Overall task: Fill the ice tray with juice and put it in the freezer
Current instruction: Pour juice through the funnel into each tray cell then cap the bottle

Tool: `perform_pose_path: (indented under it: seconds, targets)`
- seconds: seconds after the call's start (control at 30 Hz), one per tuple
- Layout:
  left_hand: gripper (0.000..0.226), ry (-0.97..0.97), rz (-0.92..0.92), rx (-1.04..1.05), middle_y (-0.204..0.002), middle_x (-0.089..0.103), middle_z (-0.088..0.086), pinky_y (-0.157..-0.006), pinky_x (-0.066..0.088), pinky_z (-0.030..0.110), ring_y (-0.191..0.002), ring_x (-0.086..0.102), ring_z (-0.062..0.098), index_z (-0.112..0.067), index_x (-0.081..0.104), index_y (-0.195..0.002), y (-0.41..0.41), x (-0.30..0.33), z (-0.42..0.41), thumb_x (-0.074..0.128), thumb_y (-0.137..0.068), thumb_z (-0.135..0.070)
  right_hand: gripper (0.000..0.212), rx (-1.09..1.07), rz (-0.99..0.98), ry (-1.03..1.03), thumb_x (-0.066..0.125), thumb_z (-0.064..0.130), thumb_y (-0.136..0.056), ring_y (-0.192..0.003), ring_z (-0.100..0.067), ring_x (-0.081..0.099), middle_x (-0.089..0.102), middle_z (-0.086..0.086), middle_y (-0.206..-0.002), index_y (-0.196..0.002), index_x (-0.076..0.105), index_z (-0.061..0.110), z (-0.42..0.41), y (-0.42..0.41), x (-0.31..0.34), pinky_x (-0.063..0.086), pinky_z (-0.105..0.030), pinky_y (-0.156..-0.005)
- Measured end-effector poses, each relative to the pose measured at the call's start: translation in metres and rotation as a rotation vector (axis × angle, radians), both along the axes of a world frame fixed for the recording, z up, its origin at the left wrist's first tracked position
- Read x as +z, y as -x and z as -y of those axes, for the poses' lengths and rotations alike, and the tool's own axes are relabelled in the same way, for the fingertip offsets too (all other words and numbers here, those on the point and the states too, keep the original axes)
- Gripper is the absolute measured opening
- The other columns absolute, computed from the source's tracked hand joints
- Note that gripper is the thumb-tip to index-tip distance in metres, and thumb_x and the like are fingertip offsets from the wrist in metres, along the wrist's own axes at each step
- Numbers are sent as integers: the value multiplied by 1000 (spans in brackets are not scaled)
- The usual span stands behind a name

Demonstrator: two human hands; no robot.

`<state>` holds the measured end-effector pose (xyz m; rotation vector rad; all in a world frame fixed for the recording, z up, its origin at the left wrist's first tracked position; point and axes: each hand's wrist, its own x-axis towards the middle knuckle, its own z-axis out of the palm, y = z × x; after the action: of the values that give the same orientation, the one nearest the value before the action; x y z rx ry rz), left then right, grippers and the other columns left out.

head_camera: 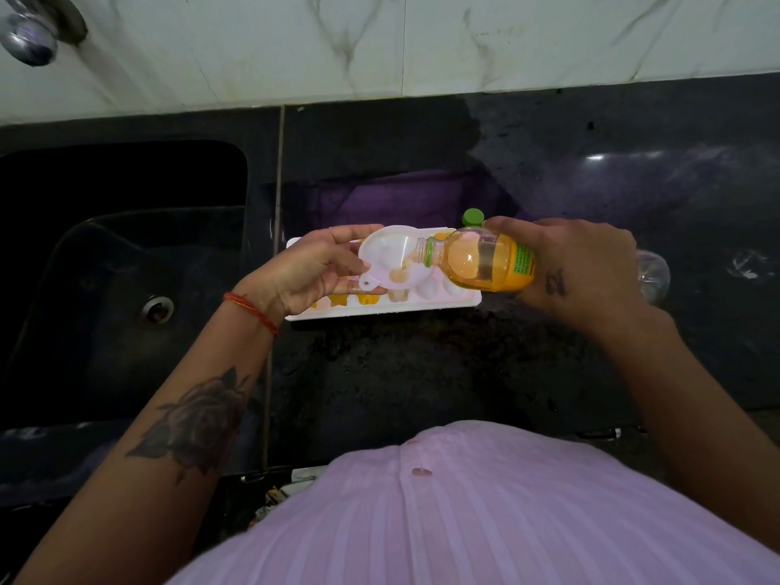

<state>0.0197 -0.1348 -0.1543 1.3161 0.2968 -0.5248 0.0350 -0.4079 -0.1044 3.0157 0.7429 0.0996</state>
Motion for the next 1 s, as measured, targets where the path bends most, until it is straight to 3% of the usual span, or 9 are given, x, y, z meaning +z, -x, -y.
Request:
perform_pose_path:
  seconds: [0.57,1.0]
  targets:
    - [53,49,-1,8,-129,58,18,-68,60,31,-99,68,27,-7,54,-128,-3,11,4,42,-83,18,75,-44,-52,-67,73,41,-71,-88,-28,60,66,-1,-96,-136,36,45,3,-3,1,34,-30,-66]
    - [52,31,-9,10,-128,59,17,-69,60,31,-98,68,28,-7,54,-127,-3,10,1,43,-83,18,72,-18,-4,-5,70,44,-75,-91,-28,61,66,0,-104,-137,34,42,-1,-1,1,35,-31,-66]
